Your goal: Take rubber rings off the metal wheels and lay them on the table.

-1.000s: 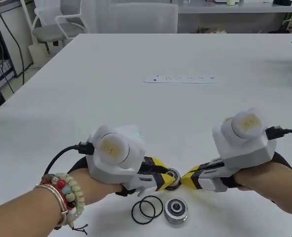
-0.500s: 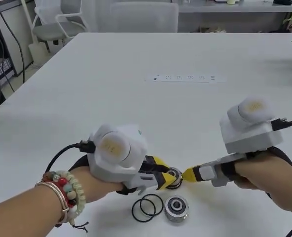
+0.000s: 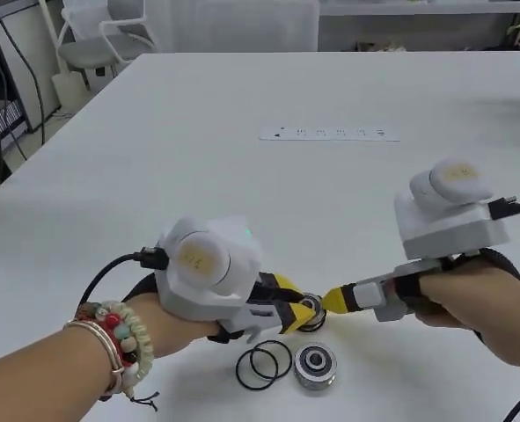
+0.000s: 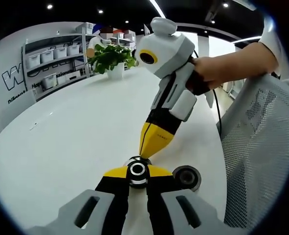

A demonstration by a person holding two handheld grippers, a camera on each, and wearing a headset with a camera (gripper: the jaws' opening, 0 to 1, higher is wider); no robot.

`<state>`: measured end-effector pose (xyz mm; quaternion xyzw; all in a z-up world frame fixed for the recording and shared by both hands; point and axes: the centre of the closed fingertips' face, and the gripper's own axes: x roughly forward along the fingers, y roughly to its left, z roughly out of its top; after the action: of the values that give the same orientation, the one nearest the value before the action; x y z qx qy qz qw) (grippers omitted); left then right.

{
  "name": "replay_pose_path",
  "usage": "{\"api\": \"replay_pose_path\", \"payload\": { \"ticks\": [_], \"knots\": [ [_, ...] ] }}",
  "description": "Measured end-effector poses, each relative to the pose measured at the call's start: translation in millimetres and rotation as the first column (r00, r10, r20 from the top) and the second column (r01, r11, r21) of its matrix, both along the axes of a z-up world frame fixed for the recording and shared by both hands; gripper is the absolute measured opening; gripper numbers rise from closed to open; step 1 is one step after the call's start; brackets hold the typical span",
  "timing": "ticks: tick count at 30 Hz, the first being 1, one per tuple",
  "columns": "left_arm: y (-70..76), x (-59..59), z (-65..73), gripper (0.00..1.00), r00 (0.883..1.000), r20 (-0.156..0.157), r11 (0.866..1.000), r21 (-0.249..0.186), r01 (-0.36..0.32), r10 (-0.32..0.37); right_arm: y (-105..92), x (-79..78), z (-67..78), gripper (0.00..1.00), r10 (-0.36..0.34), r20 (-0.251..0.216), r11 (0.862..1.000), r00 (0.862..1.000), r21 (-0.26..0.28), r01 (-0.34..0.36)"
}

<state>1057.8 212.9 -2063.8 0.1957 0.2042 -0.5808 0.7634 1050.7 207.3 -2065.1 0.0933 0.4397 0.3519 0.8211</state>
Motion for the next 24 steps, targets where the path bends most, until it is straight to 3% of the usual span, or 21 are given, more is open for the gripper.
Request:
{"api": "replay_pose_path", "payload": {
  "ticks": [24],
  "knots": [
    [-2.6, -0.9, 0.3, 0.08, 1.0, 0.002, 1.0, -0.008, 0.0, 0.0, -0.1, -0.8, 1.5, 0.0, 0.074, 0.057, 0.995, 0.996, -0.077, -0.07]
  ]
}}
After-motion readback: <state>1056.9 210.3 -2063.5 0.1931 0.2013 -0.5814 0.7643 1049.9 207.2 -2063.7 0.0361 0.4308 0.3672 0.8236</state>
